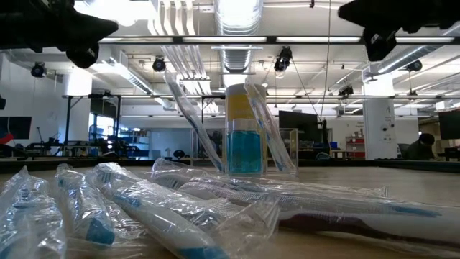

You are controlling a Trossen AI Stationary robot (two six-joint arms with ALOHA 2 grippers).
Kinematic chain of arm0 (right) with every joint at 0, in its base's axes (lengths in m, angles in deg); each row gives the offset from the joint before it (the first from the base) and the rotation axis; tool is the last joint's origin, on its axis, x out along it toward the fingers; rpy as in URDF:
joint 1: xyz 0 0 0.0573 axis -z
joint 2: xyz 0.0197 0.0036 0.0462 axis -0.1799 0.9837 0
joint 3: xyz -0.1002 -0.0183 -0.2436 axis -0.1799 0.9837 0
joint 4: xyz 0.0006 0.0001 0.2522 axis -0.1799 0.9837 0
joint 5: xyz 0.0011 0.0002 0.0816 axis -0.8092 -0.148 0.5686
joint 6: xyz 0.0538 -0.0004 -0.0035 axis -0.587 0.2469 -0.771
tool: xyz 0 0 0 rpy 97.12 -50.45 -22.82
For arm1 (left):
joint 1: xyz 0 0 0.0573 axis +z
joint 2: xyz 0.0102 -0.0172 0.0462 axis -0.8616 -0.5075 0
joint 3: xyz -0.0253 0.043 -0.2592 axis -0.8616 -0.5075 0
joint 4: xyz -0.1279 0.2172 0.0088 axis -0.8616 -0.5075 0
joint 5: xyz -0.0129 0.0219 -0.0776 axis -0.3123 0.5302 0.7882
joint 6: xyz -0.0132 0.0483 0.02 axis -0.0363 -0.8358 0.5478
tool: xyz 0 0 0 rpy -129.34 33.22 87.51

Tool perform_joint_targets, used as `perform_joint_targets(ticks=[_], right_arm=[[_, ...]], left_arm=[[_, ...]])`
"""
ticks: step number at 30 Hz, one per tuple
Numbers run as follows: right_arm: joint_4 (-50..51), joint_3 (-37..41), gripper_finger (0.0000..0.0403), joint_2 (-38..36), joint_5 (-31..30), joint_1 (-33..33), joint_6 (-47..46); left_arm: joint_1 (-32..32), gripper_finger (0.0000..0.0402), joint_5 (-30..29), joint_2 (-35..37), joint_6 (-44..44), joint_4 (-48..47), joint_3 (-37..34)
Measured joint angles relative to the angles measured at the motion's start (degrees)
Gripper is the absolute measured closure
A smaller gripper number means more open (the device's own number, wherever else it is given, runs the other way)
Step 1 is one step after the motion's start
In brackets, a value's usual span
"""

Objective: Pick & Place toothbrushing station
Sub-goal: Put the purple toothbrush into the transparent organizer

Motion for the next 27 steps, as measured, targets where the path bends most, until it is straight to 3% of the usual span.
perform_joint_targets(ticks=[5, 9, 19, 27], right_arm=[[13.69, -9.94, 0.0383, 11.19, -0.39, 0.02, -8.55], [23.87, -17.87, 0.0345, 20.7, 0.64, -0.26, -16.89], [29.23, -34.79, 0.023, 40.1, 13.82, -0.13, -22.26], [38.37, -45.11, 0.023, 50.4, 19.78, -0.29, -25.69]], left_arm=[[0.0, 0.0396, 0.02, -0.07, 0.01, -0.27, -0.8], [0.0, 0.0396, 0.28, -0.05, 0.32, -0.45, -1.94], [0.0, 0.0396, 0.75, -0.15, -0.09, 0.16, -4.14], [0.0, 0.0396, 1.13, -0.24, 1.06, -0.34, -4.47]])
